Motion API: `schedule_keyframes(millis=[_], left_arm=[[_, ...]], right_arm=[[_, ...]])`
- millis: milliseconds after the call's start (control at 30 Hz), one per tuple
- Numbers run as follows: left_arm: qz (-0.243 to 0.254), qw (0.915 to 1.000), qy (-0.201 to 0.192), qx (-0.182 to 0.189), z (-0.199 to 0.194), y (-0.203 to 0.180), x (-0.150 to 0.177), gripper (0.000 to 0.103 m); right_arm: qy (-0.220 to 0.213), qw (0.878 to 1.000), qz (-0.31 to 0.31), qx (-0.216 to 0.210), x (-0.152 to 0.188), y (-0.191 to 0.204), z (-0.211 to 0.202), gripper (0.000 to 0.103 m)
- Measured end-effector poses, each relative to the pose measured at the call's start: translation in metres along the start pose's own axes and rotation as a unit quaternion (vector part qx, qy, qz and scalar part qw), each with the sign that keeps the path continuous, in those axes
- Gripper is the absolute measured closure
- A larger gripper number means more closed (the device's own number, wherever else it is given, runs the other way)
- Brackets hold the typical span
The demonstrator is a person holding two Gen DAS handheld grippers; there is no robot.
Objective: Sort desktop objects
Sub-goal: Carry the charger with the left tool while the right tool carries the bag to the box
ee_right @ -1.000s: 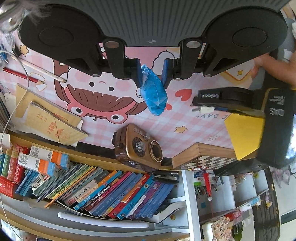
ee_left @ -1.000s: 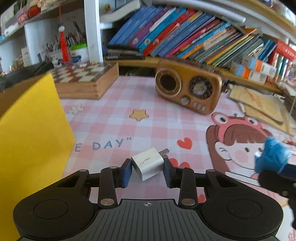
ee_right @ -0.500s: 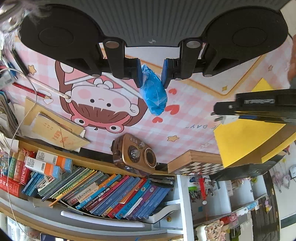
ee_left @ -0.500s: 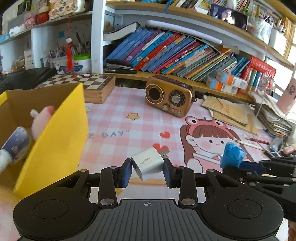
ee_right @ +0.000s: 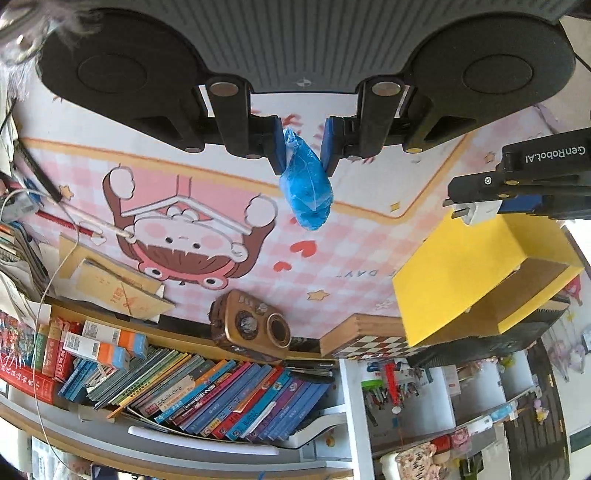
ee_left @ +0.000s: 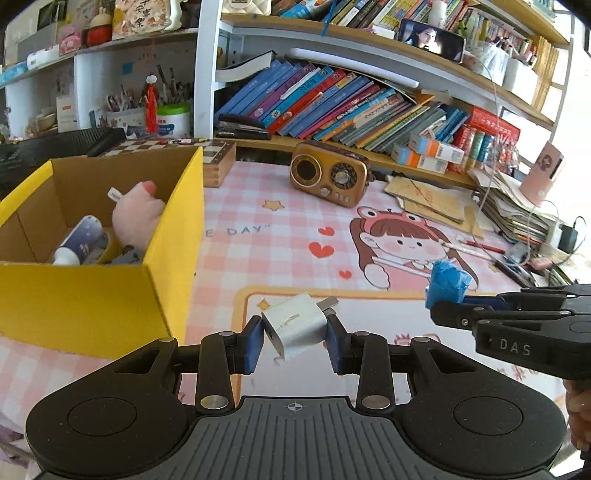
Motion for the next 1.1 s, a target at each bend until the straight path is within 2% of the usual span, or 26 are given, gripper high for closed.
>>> schedule_keyframes(millis=[567,833,1100], left_arm=[[0.005,0.9991,0.008,0.042,-0.066,0.060,0.051,0.069],[0.003,0.9994,0.006,0.033,-0.098,0.094,0.075,0.069],[-0.012,0.9999,-0.009,0.007,-0.127,0.131,0.085,0.069]], right_arm=[[0.013,0.999,0.020,0.021,0.054,0.099,-0.037,0.085],[0.014,1.000,0.019,0.008,0.077,0.150,-0.047,0.085],[0.010,1.000,-0.003,-0.020,0.079,0.197,-0.047,0.085]])
Point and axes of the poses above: each gripper's, at about its wrist camera, not at the fingertips, and z roughly the way its jaws point, y to its left, x to its underside, the point moved 8 cm from there along z, roughly the way its jaws point, and after that the axes turned 5 degrees about -x, right-handed, at the moved point
